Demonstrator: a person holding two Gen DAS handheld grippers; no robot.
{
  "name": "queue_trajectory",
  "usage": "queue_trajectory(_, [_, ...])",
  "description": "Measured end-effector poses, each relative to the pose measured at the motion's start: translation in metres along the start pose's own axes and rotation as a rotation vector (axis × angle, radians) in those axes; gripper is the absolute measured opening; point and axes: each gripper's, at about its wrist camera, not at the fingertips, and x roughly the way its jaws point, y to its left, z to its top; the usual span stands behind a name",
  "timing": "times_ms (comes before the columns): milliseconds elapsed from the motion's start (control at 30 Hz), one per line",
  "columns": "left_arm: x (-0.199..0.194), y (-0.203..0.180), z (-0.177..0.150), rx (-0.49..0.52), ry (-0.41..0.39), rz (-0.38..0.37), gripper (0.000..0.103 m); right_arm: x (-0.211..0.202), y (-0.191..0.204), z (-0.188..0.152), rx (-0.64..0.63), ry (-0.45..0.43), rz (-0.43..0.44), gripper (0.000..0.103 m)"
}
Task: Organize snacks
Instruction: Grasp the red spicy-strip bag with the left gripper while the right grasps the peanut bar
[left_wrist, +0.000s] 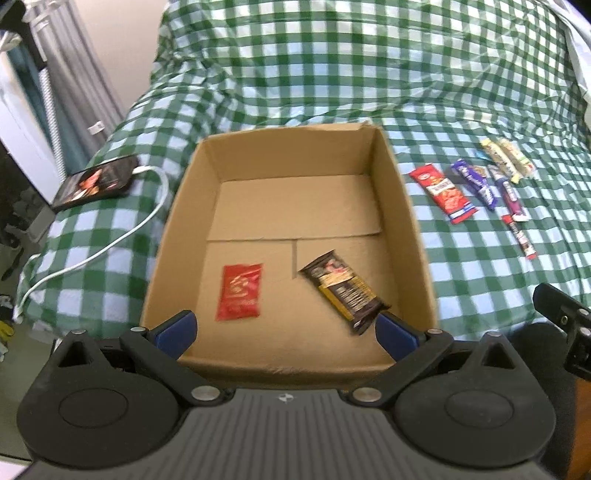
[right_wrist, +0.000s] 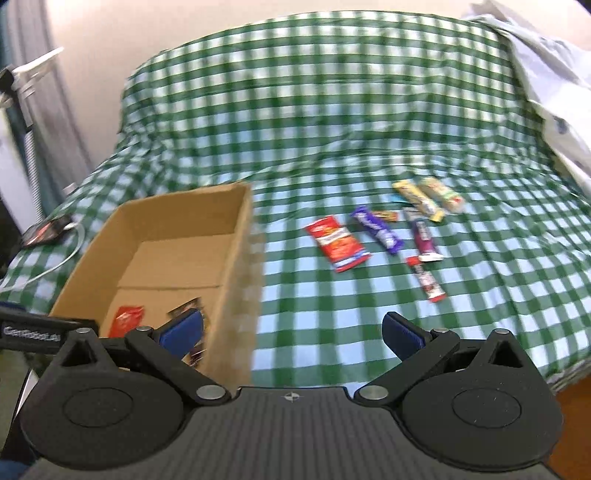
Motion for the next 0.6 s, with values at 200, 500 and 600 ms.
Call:
queue_trajectory(200, [0.013, -0.046, 0.032, 0.060, 0.020, -0.067, 0.103, 0.008, -0.045, 0.008, 0.063, -0.029, -0.084, 0.102])
queue_trajectory(500, [0.064, -0.133, 0.101, 0.056, 0.108, -0.194, 0.103, 0.037, -0.126, 0.026, 0.138, -0.052, -0.206, 0.102])
queue_trajectory(600, [0.096, -0.166, 0.121, 0.088, 0.149, -0.195, 0.103, 0.057, -0.151, 0.038, 0.149, -0.061, -0.225, 0.102])
